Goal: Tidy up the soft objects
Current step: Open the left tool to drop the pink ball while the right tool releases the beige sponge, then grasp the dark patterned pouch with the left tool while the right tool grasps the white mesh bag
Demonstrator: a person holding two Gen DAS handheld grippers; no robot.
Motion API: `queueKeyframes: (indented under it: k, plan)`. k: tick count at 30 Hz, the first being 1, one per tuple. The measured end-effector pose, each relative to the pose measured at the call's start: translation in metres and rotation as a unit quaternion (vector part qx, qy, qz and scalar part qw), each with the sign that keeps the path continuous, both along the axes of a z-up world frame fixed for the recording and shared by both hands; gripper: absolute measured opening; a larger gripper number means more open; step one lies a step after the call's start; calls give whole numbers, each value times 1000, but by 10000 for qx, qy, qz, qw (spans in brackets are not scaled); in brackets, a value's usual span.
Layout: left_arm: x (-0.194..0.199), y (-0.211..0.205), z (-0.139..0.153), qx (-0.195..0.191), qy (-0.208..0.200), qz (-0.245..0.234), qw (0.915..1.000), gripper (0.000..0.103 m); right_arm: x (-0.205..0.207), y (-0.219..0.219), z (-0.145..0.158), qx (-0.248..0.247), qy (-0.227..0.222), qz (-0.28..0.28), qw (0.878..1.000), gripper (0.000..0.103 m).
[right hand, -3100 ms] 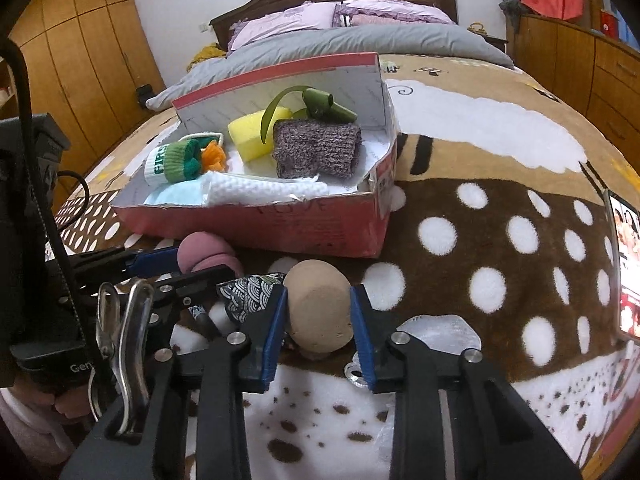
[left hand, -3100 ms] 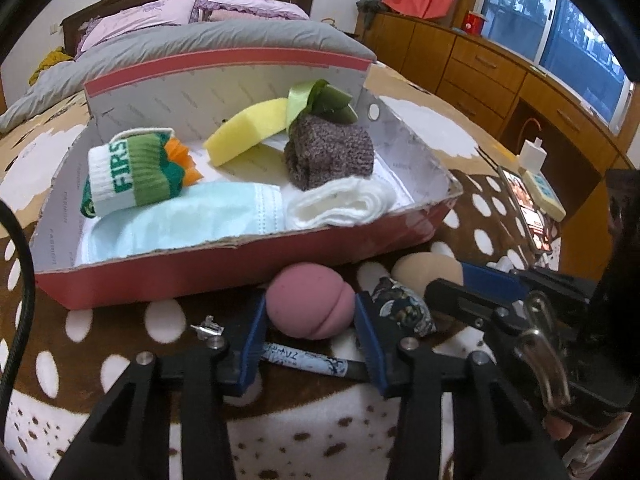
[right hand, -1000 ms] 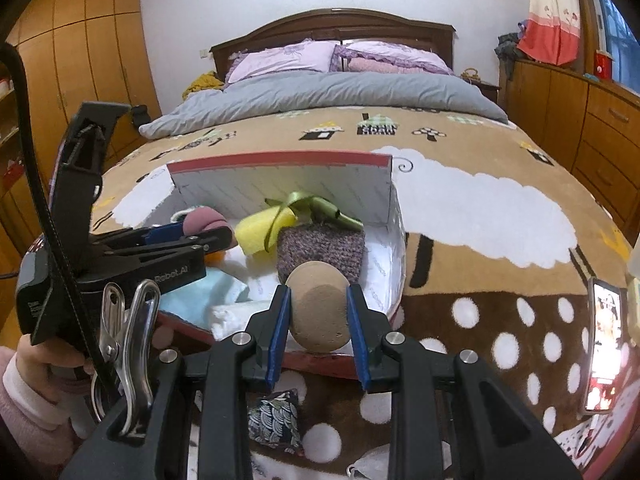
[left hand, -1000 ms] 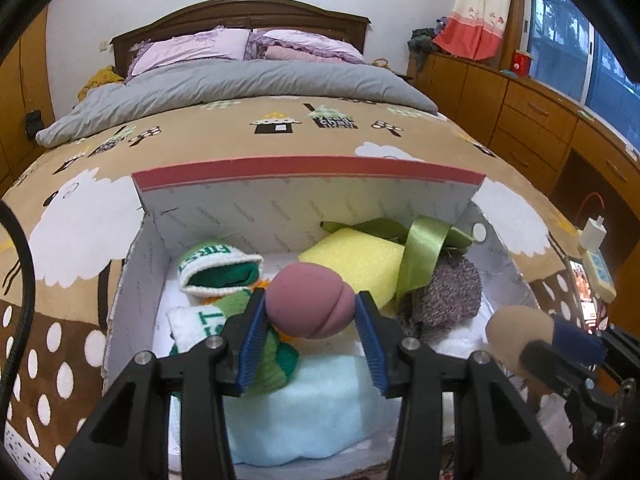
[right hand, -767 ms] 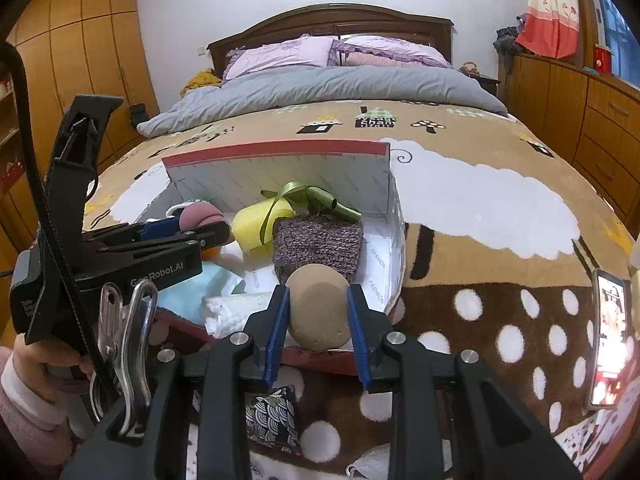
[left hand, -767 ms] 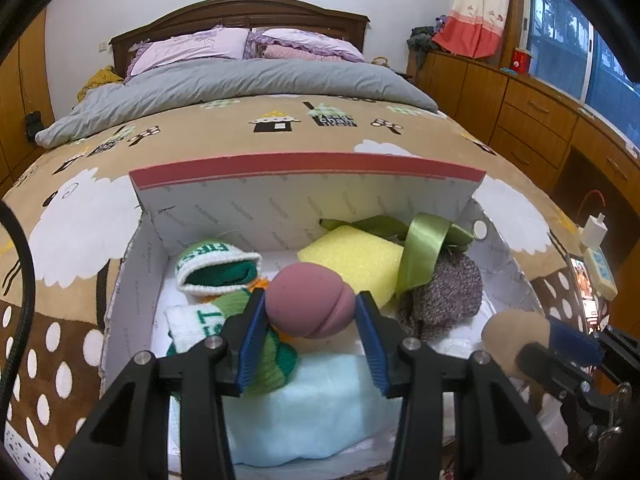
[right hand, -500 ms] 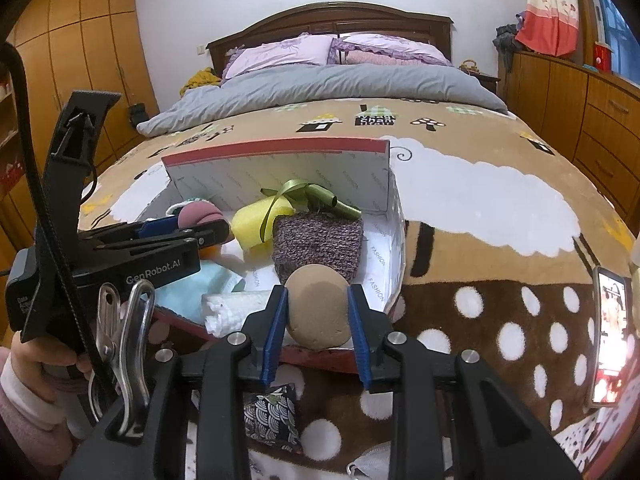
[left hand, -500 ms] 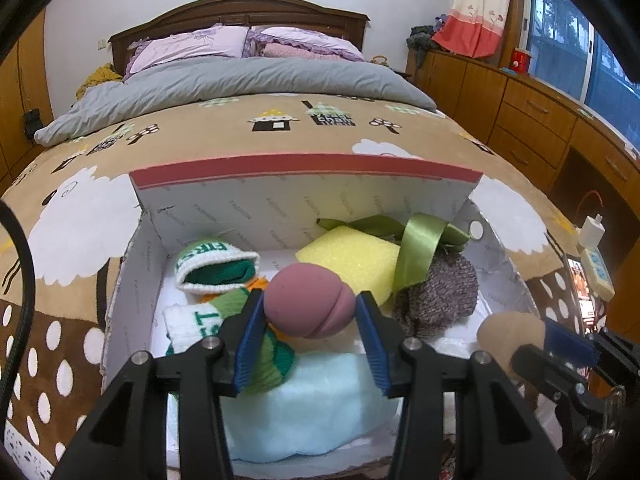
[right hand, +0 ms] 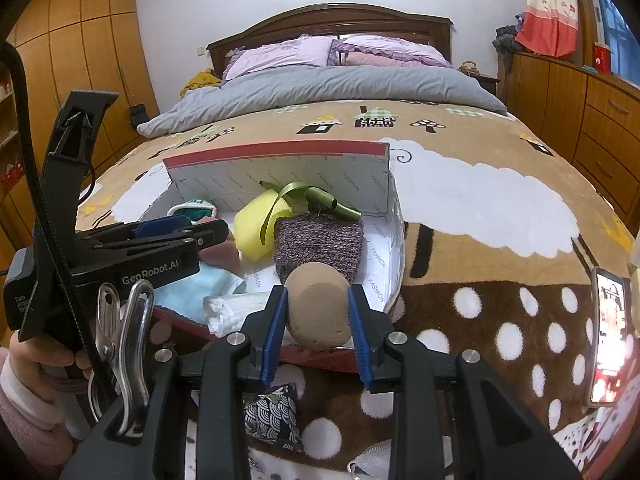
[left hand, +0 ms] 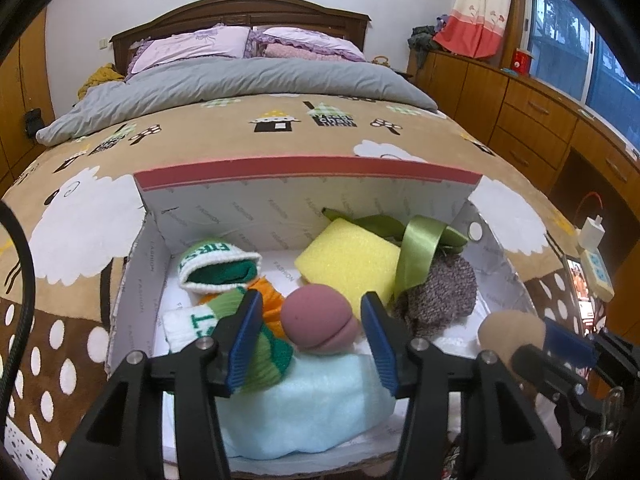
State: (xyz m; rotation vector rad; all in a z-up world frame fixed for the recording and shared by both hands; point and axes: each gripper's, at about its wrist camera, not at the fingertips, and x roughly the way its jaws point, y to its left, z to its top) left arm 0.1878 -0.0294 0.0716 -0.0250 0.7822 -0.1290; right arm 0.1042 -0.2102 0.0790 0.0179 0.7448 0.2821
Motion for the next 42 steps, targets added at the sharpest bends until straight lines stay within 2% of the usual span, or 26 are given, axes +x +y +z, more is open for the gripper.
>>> queueKeyframes:
  k: [11, 16, 26, 42]
  plan:
    - [-5, 4, 4, -53, 23, 31, 10000, 55, -2, -1, 2, 20, -46, 10, 10000, 35]
    - [-16, 9, 14, -132, -23, 29, 9999, 65, -8, -3, 10, 255, -154, 133, 9995, 54]
    - [-51, 13, 28, -272, -25, -43, 9996, 66, -34, -10, 30, 179, -287, 415, 9986, 54]
    - [-100, -19, 25, -397, 191, -597, 9972, 66, -77, -47, 24, 24, -176, 118, 9998, 54]
